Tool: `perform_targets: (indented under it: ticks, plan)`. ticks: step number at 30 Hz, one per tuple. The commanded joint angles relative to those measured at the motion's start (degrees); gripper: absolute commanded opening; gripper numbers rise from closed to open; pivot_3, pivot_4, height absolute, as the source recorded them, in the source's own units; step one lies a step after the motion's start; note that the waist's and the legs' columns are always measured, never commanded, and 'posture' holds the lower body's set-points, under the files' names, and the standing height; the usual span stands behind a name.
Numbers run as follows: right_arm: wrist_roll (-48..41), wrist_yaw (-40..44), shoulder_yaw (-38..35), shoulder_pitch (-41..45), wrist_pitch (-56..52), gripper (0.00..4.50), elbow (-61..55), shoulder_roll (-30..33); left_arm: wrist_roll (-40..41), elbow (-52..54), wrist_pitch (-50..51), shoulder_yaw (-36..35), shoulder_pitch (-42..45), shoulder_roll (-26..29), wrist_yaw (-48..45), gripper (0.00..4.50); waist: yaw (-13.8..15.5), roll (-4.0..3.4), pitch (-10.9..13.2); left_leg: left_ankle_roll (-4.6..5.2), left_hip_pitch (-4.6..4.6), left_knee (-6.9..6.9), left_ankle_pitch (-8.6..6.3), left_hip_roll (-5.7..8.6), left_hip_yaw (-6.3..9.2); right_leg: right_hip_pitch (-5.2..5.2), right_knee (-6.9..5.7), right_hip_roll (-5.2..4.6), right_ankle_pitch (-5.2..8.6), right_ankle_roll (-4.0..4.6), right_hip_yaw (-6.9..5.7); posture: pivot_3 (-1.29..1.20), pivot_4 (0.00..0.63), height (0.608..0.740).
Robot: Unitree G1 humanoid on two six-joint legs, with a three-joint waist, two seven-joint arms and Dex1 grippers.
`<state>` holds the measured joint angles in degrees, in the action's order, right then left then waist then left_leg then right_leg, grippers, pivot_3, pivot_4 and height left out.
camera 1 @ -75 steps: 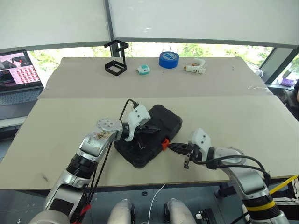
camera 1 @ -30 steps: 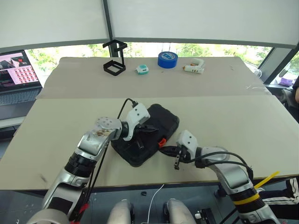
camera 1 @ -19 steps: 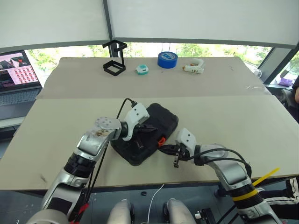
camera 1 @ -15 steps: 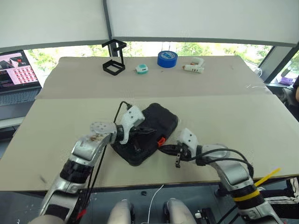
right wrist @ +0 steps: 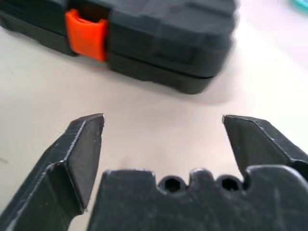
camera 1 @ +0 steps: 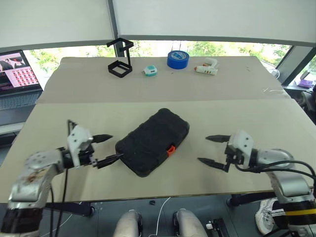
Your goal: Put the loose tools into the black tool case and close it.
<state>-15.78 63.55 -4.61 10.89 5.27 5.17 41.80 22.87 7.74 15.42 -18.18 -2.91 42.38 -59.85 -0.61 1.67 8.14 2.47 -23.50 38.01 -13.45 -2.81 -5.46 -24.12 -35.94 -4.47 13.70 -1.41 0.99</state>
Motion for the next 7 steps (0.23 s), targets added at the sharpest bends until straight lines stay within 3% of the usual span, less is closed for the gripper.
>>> perform_targets:
  ticks: [1, 7]
  plan:
    - [-2.5, 2.0, -4.2, 2.7, 4.0, 4.5, 7.2, 1.1, -1.5, -0.3, -5.4, -5.6, -3.4, 0.5, 2.8, 4.48, 0.3, 0.07, 0.1, -0.02, -0.02, 0.0, 0.01, 0.0, 0.01, 0.0, -0.01, -0.01, 0.0, 0.0, -0.02, 0.0, 0.15, 0.74]
    - [-1.0, 3.7, -3.7, 4.2, 8.6, 4.5, 12.3, 1.6, -1.4, 2.7, -7.6, -8.5, -7.5, -1.2, 6.7, 4.48, 0.6, 0.07, 0.1, -0.08, -0.01, 0.0, 0.04, -0.03, -0.05, 0.0, -0.02, -0.12, -0.02, 0.0, -0.01, 0.0, 0.15, 0.74]
